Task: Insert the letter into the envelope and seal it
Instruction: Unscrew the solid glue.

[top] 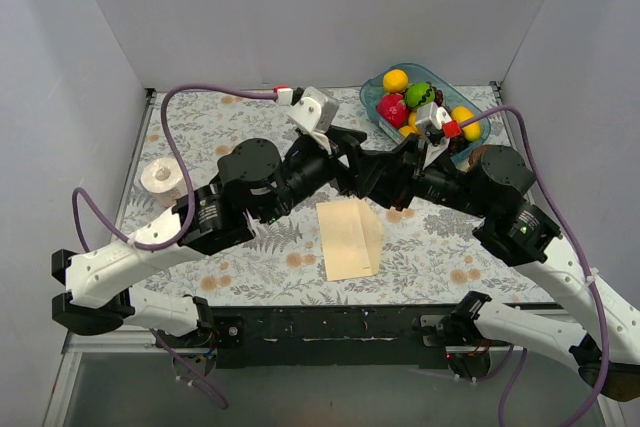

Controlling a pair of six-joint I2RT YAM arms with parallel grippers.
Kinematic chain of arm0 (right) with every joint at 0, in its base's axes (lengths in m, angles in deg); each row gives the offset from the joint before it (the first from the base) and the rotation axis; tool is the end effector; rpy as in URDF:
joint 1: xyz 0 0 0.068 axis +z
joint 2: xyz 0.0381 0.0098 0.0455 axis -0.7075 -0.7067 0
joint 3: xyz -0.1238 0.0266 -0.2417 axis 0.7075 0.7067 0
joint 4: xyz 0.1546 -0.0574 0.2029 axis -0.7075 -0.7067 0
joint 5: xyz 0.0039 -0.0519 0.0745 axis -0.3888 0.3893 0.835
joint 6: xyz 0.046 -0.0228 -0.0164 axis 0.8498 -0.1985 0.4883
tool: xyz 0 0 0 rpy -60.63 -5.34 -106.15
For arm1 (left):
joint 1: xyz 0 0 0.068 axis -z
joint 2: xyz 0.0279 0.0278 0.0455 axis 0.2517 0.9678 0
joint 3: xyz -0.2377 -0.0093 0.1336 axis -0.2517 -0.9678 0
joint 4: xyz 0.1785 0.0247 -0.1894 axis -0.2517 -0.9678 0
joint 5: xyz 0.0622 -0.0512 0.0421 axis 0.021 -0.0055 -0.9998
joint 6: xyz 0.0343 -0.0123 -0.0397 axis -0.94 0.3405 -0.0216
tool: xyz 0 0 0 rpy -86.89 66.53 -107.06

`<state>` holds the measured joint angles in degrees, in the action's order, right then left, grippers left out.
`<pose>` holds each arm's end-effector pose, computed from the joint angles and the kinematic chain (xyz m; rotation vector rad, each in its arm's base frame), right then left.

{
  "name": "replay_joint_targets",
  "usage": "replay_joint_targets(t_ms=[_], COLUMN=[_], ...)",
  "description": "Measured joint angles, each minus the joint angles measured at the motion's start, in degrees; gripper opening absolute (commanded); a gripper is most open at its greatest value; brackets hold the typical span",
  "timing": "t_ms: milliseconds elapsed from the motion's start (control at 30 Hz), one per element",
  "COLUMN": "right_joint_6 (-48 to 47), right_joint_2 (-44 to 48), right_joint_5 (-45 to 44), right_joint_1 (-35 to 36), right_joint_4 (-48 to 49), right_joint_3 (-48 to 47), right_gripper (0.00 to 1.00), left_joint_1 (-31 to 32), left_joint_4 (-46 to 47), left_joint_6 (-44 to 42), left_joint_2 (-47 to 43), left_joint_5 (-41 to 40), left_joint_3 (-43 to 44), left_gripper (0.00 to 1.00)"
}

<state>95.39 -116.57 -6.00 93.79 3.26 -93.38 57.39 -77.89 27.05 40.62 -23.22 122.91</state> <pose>0.1044 0.1388 0.4691 -0.7243 1.2649 1.1906 0.0883 -0.2357 0.5134 0.0241 1.6695 -1.4679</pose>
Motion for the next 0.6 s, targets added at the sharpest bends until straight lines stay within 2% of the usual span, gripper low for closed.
replay_joint_targets(t_ms=[100,133,200,567,600], right_joint_6=[0.0,0.0,0.0,0.0,0.0], right_joint_2=[0.0,0.0,0.1,1.0,1.1], right_joint_5=[-1.4,-1.8,-2.6,-6.1,-6.4], right_joint_1=[0.0,0.0,0.0,0.0,0.0], right_joint_4=[-2.3,-2.7,-3.0,-3.1,-3.1], right_joint_3=[0.0,0.0,0.0,0.0,0.0], right_gripper=[0.01,0.01,0.01,0.01,0.01], left_joint_1=[-0.3,-0.4,-0.2,-0.2,-0.2], left_joint_4=[-1.2,-1.5,-2.1,-2.7,-2.7], left_joint_6=[0.0,0.0,0.0,-0.3,-0.3], left_joint_2=[1.3,1.3,1.2,1.2,1.2], left_joint_5=[-1.6,-1.7,-1.7,-2.1,-2.3], left_joint_3=[0.0,0.0,0.0,0.0,0.0], left_gripper=[0.49,0.43,0.37,0.35,0.32])
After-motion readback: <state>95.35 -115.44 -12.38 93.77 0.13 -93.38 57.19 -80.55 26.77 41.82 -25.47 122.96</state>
